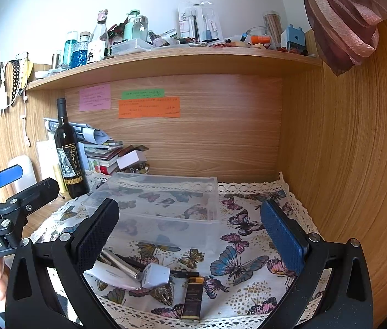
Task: Organize rigid objects
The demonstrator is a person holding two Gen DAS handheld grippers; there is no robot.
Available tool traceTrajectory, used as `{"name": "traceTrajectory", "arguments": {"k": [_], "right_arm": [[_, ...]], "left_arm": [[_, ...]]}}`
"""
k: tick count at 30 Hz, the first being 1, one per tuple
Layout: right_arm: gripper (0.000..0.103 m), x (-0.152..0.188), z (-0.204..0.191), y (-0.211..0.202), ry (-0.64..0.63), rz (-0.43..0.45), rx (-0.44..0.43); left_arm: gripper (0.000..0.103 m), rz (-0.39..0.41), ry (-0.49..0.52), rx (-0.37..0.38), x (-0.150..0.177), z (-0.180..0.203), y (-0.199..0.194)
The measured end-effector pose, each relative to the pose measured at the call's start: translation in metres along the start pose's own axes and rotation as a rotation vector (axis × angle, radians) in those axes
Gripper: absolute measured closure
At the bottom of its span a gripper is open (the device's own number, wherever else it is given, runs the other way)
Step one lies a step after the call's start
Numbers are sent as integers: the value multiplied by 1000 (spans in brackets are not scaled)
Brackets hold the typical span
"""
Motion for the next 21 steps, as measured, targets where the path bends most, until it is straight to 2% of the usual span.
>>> {"name": "traceTrajectory", "arguments": {"k": [21], "right_arm": [[0, -1, 1, -1, 9, -1, 0]], "left_arm": [[0, 0, 2, 6, 1, 3, 1]]}}
Point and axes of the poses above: each gripper's, at about its wrist camera, not at the fingertips, and y roughly the way its jaws point, z to its right, x to its underside, the point moved 7 cm from there along y, roughly the way its jaws point, and after that the axes turned 1 degree about z, right-handed, at the moved point
